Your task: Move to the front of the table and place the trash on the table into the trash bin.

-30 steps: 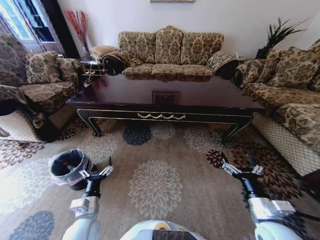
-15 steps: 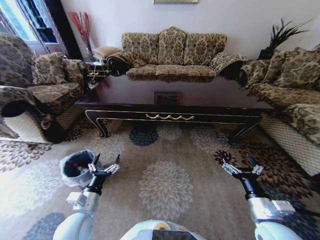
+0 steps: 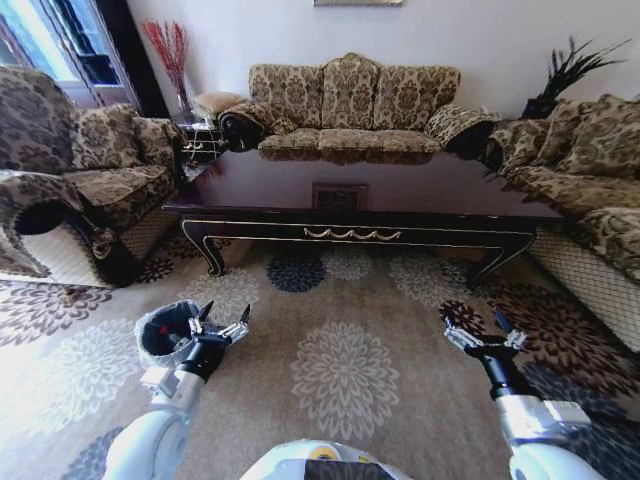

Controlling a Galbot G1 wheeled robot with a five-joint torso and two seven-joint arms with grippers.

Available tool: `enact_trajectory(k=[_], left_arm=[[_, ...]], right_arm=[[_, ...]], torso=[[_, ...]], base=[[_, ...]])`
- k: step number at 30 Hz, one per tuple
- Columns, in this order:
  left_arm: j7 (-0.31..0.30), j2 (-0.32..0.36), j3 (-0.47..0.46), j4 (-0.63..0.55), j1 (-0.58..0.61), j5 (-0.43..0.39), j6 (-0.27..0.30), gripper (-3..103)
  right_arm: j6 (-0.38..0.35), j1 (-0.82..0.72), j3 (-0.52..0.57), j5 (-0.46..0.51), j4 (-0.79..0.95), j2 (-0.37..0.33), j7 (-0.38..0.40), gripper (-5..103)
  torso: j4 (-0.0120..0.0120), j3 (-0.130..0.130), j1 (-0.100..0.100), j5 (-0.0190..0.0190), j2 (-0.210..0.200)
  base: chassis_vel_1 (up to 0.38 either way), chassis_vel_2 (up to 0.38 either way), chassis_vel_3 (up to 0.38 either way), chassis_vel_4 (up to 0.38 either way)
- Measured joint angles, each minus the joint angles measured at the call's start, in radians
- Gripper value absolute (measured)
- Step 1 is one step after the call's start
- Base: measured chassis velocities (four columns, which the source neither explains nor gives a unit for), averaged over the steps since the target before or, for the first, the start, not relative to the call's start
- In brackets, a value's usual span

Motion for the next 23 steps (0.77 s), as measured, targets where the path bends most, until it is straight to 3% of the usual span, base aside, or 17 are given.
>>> enact_trajectory(k=[10, 23], left_arm=[[-0.047, -0.004, 0.002, 0.005, -0.003, 0.020, -0.002, 100], [-0.048, -0.005, 0.002, 0.006, -0.002, 0.022, -0.004, 100]], right_arm=[[0.000, 0.000, 0.000, 0.000, 0.000, 0.000, 0.000, 100], [0.000, 0.000, 0.000, 0.000, 0.000, 0.000, 0.000, 100]], torso=[[0.0000, 0.000, 0.000, 0.0005, 0.000], [0.0001, 0.000, 0.000, 0.0004, 0.000]], base=[[0.000, 0.000, 0.000, 0.000], [0.000, 0.000, 0.000, 0.000]])
